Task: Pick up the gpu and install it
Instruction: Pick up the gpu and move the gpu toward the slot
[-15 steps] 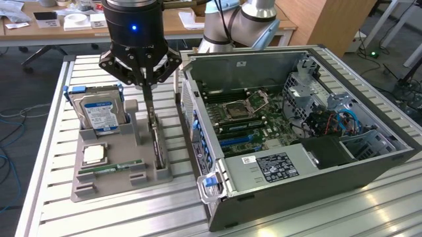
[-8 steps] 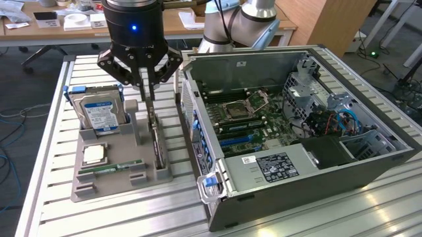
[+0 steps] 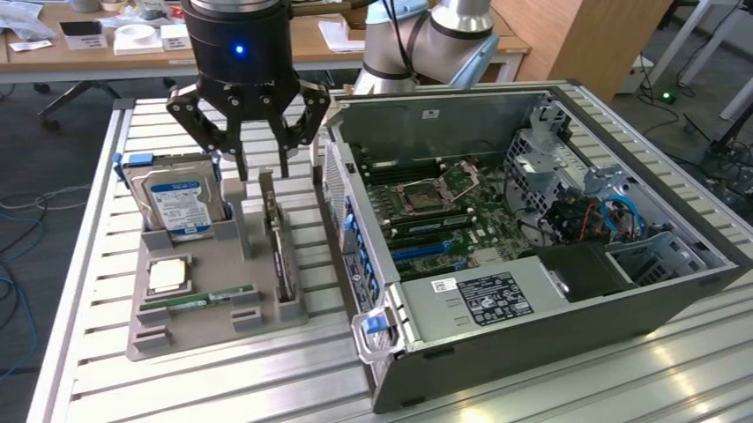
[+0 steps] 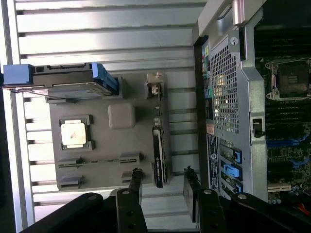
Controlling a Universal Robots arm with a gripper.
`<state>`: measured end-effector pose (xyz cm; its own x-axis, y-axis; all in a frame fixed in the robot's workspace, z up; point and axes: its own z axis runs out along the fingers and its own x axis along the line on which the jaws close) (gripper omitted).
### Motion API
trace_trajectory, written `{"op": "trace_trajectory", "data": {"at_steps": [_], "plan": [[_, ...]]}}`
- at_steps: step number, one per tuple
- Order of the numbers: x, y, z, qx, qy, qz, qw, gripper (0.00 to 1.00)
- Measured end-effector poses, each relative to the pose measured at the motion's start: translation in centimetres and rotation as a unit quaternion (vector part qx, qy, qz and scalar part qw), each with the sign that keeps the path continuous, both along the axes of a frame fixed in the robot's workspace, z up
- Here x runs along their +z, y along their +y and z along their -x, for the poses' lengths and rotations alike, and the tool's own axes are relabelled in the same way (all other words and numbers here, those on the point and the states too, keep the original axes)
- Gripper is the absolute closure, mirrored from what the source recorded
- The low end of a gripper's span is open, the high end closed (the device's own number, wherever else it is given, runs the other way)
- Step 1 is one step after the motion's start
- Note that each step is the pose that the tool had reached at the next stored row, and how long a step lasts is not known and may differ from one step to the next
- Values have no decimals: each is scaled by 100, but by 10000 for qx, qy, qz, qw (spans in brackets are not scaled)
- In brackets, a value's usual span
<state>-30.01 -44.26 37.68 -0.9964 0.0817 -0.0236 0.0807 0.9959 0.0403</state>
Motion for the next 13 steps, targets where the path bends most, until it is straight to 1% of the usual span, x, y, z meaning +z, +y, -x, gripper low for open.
{"op": "trace_trajectory", "data": {"at_steps": [13], "plan": [[-1, 0, 0, 0, 0, 1, 10000, 53]]}}
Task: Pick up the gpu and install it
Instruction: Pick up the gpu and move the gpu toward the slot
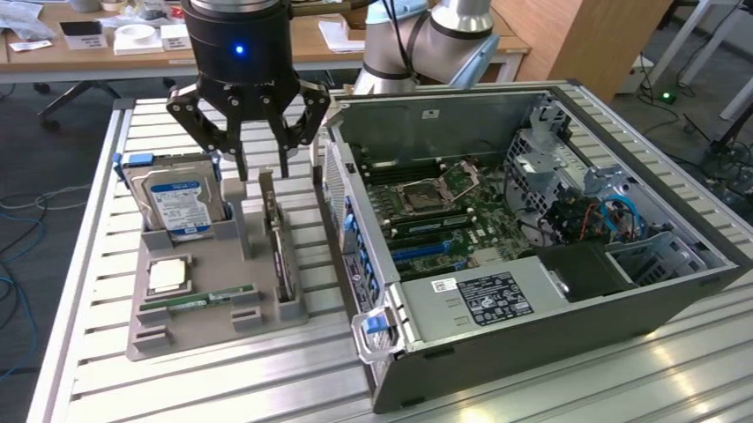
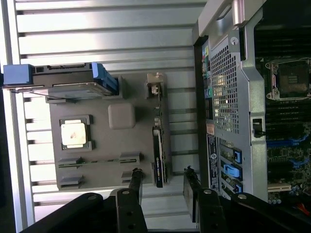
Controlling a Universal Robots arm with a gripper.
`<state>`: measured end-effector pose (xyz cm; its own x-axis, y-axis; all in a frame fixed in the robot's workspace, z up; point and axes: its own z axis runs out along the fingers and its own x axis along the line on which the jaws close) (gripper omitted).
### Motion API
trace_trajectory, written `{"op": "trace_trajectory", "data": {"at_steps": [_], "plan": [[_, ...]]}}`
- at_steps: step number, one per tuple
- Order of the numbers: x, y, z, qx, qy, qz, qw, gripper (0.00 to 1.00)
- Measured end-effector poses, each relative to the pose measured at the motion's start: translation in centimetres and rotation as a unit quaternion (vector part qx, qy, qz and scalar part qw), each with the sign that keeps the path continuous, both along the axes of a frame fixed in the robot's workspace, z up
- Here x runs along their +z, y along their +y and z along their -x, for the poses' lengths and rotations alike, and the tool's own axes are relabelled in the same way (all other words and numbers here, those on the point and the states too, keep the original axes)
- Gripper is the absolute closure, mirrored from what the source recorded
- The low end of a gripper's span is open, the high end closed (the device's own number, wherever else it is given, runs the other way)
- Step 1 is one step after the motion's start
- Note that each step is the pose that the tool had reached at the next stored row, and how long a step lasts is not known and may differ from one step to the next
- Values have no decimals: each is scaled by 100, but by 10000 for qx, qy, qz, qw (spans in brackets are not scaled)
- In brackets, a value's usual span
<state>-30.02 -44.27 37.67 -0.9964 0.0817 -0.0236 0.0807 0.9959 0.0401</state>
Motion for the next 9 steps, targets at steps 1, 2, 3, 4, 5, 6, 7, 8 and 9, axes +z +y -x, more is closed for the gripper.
{"op": "trace_trajectory", "data": {"at_steps": [1, 2, 3, 4, 5, 6, 7, 8, 9], "plan": [[-5, 0, 0, 0, -1, -1, 10000, 53], [-14, 0, 0, 0, -1, -1, 10000, 53], [-26, 0, 0, 0, -1, -1, 10000, 53], [-41, 0, 0, 0, -1, -1, 10000, 53], [-58, 0, 0, 0, -1, -1, 10000, 53], [-76, 0, 0, 0, 0, -1, 10000, 53], [-96, 0, 0, 0, -1, -1, 10000, 53], [-114, 0, 0, 0, -1, -1, 10000, 53], [-132, 0, 0, 0, -1, -1, 10000, 53]]}}
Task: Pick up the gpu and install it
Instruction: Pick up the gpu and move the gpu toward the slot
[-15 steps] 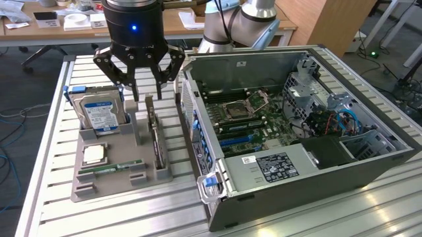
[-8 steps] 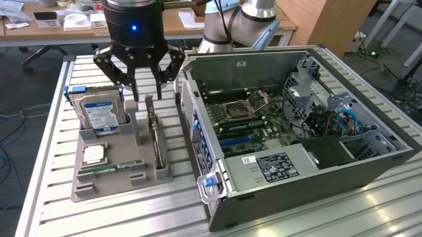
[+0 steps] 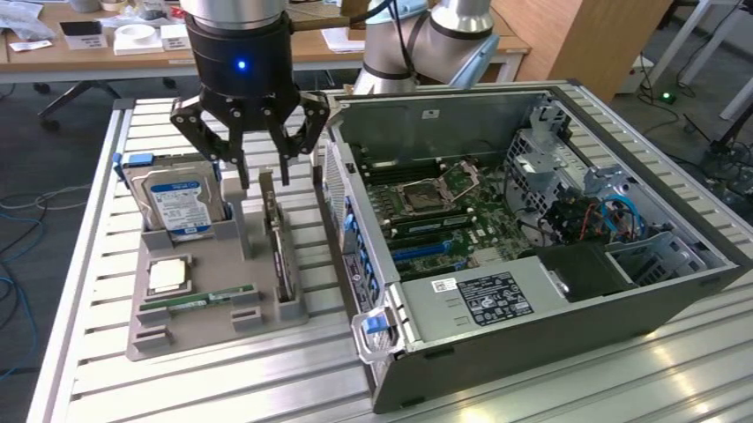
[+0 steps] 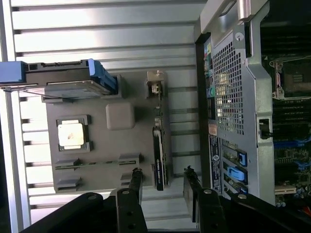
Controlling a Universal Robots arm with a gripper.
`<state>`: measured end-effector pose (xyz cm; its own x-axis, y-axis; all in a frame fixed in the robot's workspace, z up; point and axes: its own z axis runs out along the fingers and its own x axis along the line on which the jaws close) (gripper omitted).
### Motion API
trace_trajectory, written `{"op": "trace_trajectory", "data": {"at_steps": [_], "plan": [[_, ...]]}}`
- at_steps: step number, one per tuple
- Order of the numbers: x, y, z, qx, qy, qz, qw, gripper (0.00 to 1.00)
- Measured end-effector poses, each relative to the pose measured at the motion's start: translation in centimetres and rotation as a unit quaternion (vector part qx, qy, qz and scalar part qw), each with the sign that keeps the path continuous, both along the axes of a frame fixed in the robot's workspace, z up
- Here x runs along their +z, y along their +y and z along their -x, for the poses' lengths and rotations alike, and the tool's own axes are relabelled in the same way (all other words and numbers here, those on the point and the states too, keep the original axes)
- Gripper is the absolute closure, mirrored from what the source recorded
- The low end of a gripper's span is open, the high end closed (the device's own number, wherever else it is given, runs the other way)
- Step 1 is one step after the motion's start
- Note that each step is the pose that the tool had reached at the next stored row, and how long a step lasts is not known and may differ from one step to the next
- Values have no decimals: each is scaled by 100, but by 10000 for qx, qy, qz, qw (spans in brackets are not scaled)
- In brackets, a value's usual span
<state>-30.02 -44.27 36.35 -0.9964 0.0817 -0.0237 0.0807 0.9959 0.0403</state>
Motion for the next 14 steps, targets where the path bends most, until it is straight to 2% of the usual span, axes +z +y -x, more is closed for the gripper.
{"op": "trace_trajectory", "data": {"at_steps": [6, 14], "plan": [[-102, 0, 0, 0, 0, 0, 10000, 53], [-178, 0, 0, 0, 0, 0, 10000, 53]]}}
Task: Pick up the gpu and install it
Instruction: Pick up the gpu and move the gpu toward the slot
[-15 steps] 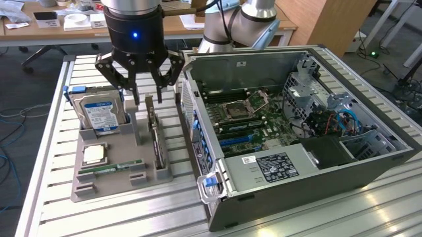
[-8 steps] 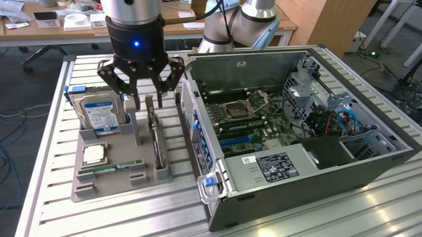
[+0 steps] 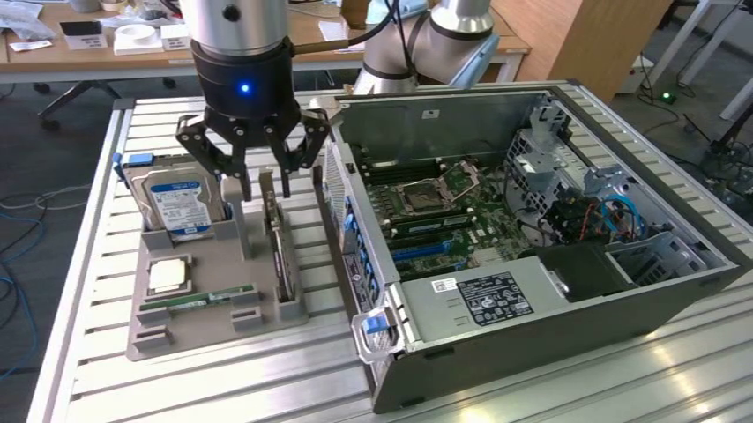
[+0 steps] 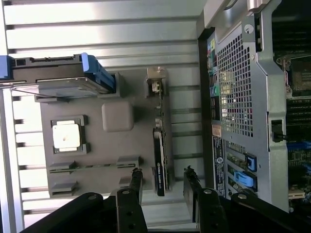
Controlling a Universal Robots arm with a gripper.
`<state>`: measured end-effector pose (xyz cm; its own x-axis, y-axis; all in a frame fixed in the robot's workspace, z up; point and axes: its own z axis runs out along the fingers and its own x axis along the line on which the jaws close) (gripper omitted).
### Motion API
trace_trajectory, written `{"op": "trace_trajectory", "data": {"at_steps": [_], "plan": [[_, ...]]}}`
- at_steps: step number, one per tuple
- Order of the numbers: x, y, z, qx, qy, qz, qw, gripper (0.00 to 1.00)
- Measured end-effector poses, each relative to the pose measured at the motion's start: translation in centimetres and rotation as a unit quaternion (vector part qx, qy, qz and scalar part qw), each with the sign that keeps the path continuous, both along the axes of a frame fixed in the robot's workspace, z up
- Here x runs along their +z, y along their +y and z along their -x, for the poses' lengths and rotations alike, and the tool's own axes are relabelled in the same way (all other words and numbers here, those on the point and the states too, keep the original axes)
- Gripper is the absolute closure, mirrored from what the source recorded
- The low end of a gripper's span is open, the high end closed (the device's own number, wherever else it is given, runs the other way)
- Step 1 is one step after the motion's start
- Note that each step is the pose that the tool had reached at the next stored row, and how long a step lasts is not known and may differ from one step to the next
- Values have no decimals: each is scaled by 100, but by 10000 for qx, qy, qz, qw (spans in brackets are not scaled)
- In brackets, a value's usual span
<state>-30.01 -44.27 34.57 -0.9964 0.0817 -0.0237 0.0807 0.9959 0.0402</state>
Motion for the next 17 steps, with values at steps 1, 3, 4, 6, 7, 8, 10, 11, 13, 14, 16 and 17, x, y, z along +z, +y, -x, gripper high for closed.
{"op": "trace_trajectory", "data": {"at_steps": [1, 3, 4, 6, 7, 8, 10, 11, 13, 14, 16, 17], "plan": [[-8, 0, 0, 0, 0, 0, 10000, 53], [-24, 0, 0, 0, 0, 0, 10000, 53], [-33, 0, 0, 0, 0, 0, 10000, 53], [-54, 0, 0, 0, 0, 0, 10000, 53], [-65, 0, 0, -1, 0, 0, 10000, 53], [-76, 0, 0, -1, 0, 0, 10000, 53], [-98, 0, 0, -1, 0, 0, 10000, 53], [-109, 0, 0, -1, 0, 0, 10000, 53], [-120, 0, 0, -1, 0, 0, 10000, 53], [-120, 0, 0, -1, 0, 0, 10000, 53], [-120, 0, 0, -2, 0, 0, 10000, 53], [-120, 0, 0, -2, 0, 0, 10000, 53]]}}
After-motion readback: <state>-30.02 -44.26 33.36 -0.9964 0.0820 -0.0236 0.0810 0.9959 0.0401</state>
